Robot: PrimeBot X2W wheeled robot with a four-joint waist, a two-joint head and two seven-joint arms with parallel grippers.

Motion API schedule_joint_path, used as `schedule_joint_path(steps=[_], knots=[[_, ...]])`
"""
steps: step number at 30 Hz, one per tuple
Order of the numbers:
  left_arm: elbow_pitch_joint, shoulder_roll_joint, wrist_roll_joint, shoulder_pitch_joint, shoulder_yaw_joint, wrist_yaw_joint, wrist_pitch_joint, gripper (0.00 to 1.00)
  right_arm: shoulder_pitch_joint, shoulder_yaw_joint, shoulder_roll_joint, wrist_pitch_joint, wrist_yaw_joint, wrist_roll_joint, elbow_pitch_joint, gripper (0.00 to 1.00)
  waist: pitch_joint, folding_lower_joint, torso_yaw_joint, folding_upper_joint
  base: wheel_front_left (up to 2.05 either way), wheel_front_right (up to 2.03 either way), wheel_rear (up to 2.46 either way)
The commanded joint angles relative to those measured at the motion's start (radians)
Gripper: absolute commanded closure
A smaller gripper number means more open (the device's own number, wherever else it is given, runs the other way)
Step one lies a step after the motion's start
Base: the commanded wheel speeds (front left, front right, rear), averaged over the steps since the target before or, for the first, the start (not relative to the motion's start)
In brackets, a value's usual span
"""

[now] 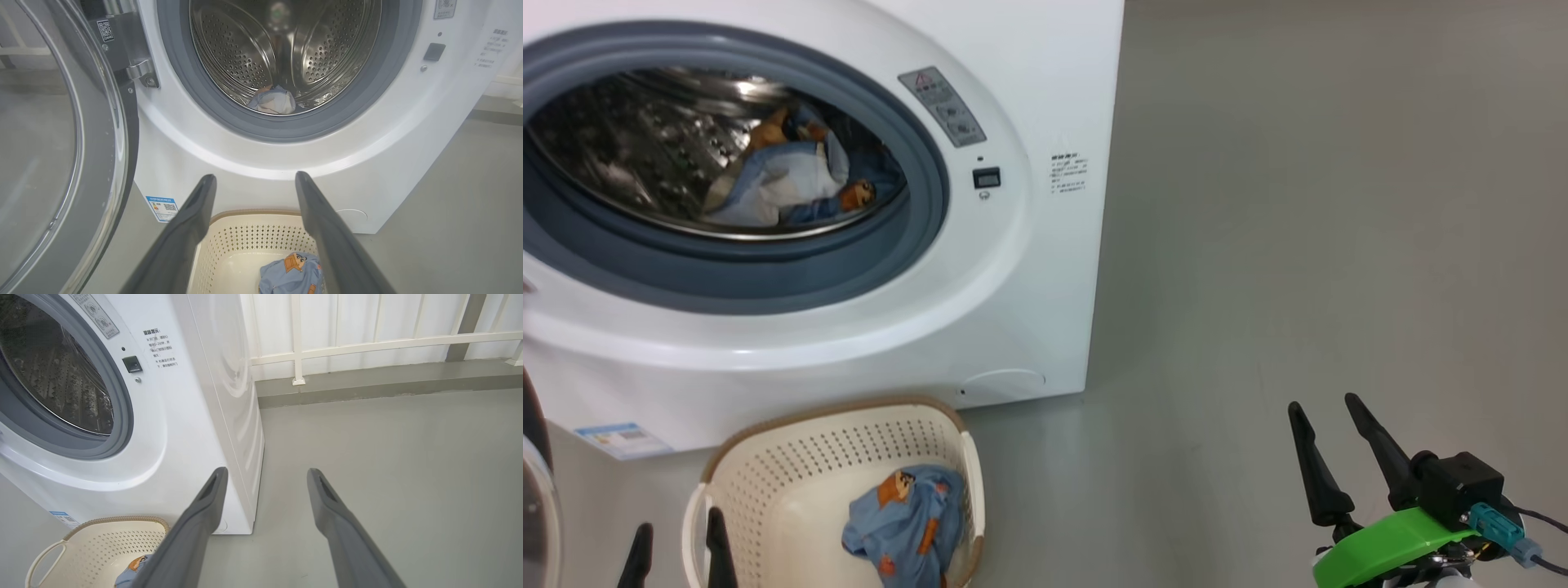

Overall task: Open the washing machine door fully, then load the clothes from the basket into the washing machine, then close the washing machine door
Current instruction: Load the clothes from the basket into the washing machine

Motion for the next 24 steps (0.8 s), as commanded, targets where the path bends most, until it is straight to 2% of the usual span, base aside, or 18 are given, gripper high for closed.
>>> schedule_joint_path(steps=[1,5,10,24], knots=[[-0.016,0.005,-0.007,-0.049,0.029,0.0,-0.006,0.0,-0.016,0.023,-0.006,-0.005,0.002,0.0,-0.025,0.0,0.028,0.0,0.007,0.0,0.0,0.0,0.0],[0.028,0.005,-0.013,-0.101,0.007,-0.015,-0.006,0.0,-0.03,0.025,-0.004,-0.005,0.002,0.0,-0.032,0.0,0.089,0.0,0.014,0.0,0.0,0.0,0.0],[0.11,0.009,-0.003,-0.205,-0.012,-0.053,-0.006,0.0,-0.054,0.023,0.001,-0.005,0.002,-0.007,-0.046,0.0,0.186,0.0,0.012,0.0,0.0,0.0,0.0],[0.374,0.08,0.024,-0.489,-0.033,-0.125,-0.006,0.0,-0.136,0.016,0.017,-0.005,0.002,-0.025,-0.097,0.0,0.433,0.0,-0.05,0.0,0.0,0.0,0.0]])
